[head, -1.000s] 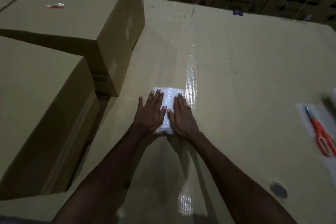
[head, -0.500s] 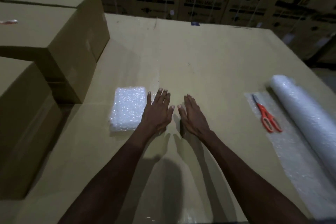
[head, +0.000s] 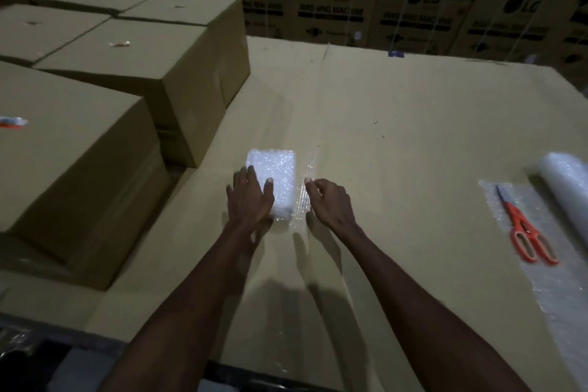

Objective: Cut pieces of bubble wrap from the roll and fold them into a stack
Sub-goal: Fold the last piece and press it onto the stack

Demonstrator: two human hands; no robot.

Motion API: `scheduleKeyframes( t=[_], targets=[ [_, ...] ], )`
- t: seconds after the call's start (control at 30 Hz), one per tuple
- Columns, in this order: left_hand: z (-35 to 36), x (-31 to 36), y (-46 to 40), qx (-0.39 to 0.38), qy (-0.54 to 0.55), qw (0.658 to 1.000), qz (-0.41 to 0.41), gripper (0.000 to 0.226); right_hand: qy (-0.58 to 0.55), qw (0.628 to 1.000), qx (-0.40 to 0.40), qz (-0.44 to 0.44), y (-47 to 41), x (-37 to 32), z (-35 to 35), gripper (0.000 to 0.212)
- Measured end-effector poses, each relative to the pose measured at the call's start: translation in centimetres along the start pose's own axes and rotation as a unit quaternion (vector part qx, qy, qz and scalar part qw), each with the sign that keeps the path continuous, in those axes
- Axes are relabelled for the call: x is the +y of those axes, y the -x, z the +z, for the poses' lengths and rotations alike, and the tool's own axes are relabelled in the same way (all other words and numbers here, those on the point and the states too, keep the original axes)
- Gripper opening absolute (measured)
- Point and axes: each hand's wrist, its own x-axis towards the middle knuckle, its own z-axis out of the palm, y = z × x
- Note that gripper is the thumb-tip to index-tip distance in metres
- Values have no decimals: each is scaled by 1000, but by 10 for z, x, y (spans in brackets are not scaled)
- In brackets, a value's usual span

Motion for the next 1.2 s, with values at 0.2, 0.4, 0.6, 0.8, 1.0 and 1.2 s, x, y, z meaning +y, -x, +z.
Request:
scheduleKeyframes(
  t=[0.2, 0.4, 0.6, 0.8, 1.0, 1.2],
  targets=[
    [-11, -35, -33, -94, 5, 994, -58, 58, -62, 991, -68, 95, -19, -34, 43, 54],
    [-8, -35, -44, -139, 42, 988, -50, 59, -202, 959, -21, 195, -24, -40, 58, 36],
    [-15, -25, -45, -175, 273, 940, -105, 49, -397, 853, -122, 317, -32, -37, 44, 44],
    [-36, -11, -44, -258, 465, 833, -152, 42, -491, 818, -171, 247, -36, -27, 18, 44],
    [-36, 15, -65, -238, 375, 895, -37, 75, -371, 923, -72, 70, -55, -17, -9, 71],
    [-18, 28, -63, -248, 359, 897, 68, 105, -271, 958, -92, 4, -60, 2, -22, 96]
  ],
)
